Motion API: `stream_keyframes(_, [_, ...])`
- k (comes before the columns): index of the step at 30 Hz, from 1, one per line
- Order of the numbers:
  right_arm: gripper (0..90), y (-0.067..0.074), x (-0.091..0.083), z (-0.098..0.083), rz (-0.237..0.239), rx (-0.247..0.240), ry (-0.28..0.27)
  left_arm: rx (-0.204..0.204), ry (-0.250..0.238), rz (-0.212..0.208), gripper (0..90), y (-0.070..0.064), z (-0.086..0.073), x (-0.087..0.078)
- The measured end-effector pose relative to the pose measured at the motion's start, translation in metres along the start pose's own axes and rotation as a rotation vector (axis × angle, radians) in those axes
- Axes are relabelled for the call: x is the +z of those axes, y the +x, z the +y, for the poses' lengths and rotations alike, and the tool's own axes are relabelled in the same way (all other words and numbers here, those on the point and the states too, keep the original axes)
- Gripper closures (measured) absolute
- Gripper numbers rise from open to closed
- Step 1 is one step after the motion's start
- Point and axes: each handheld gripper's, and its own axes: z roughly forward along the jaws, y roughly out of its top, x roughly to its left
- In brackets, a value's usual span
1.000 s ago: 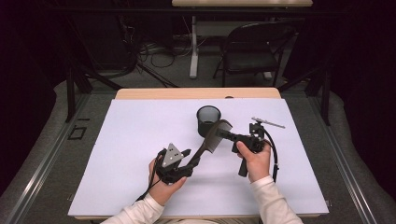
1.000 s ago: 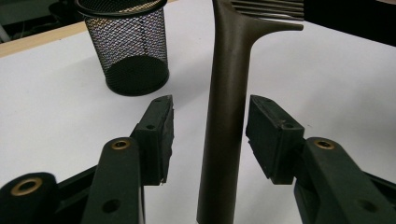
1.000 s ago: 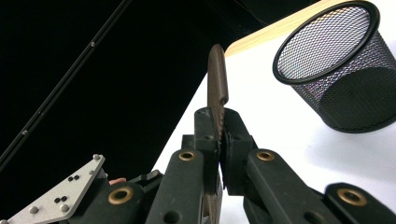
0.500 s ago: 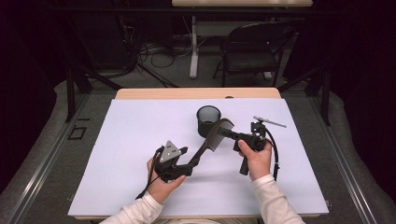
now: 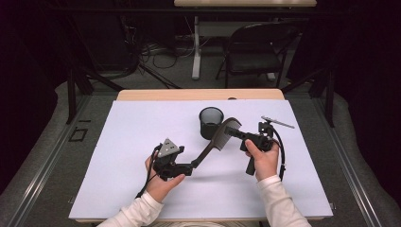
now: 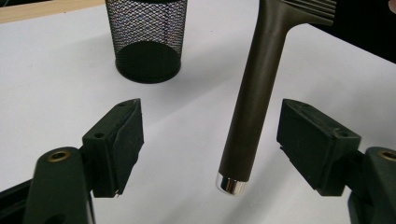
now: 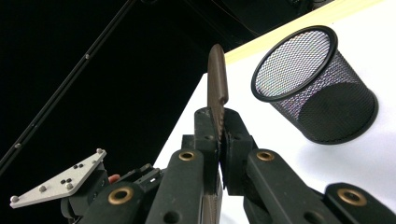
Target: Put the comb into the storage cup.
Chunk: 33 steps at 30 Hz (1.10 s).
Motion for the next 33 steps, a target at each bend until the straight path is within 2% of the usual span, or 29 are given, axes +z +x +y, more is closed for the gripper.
stream_keyframes(7, [87.5, 0.0, -0.005, 0.003, -0.006, -0.009, -0.025, -0.017, 0.007, 0.022, 16.4, 0.005, 0.003, -0.002])
stream_keyframes(15, [87.5, 0.001, -0.009, 0.007, -0.014, -0.026, -0.028, -0.038, 0.007, 0.042, 15.1, 0.014, 0.005, -0.006])
stream_keyframes(23, [87.5, 0.003, -0.011, 0.008, -0.04, -0.062, -0.036, -0.046, 0.007, 0.051, 15.1, 0.019, 0.007, -0.009])
stream_keyframes(30, [87.5, 0.005, -0.017, 0.008, -0.052, -0.111, -0.086, -0.053, 0.008, 0.063, 15.2, 0.022, 0.009, -0.01])
stream_keyframes(33, [87.5, 0.006, -0.02, 0.009, -0.06, -0.126, -0.092, -0.057, 0.007, 0.064, 15.2, 0.025, 0.01, -0.011])
